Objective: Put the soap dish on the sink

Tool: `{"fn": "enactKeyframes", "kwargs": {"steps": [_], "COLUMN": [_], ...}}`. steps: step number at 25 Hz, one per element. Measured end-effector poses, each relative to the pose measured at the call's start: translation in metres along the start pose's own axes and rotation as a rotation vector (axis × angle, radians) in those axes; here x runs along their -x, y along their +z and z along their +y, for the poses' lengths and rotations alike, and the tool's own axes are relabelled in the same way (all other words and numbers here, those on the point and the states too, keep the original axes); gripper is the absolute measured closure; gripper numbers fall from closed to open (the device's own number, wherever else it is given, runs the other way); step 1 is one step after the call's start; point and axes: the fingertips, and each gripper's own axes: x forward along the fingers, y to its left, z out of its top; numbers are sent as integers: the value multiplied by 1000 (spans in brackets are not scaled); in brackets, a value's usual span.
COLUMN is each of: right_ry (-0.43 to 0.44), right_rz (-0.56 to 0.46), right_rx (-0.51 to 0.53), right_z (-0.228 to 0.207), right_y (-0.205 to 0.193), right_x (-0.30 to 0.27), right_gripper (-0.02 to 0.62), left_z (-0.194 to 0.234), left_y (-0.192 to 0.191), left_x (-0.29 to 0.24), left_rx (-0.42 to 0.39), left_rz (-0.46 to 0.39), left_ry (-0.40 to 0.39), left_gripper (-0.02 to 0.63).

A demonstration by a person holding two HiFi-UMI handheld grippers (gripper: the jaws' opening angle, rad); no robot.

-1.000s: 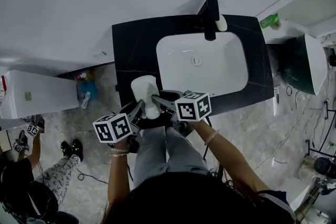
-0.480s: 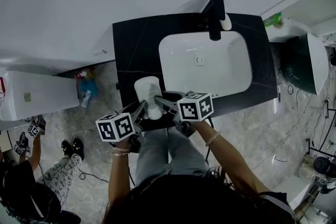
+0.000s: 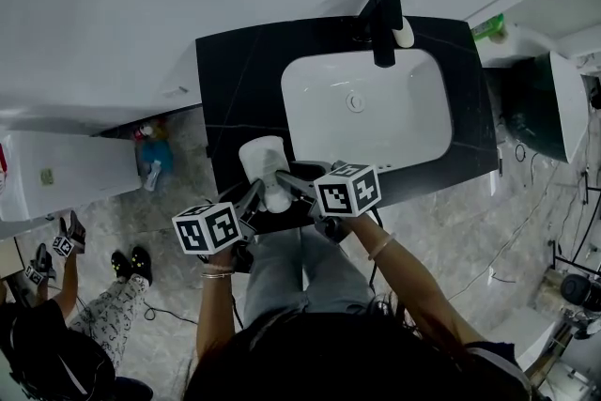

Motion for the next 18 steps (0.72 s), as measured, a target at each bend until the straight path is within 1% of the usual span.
{"fn": "enactKeyframes", "kwargs": {"steps": [8,12,18], "right_ry": [-7,-8,-20], "right_rz": [-1,-1,-4], "right_rx": [-10,-32,-31], "right_z": [-1,-1,0], "right_y": [-2,-3,-2], "right_x": [0,0,3], "right_gripper": [475,476,474], "left_z": [2,2,3], "left_y": [-2,-2,-2], "left_x": [-2,-2,1], "left_rx": [35,29,33], "left_rz": [-12,-4,-1], "left_ry": [-54,-62,-61], "left_gripper": [502,502,502]}}
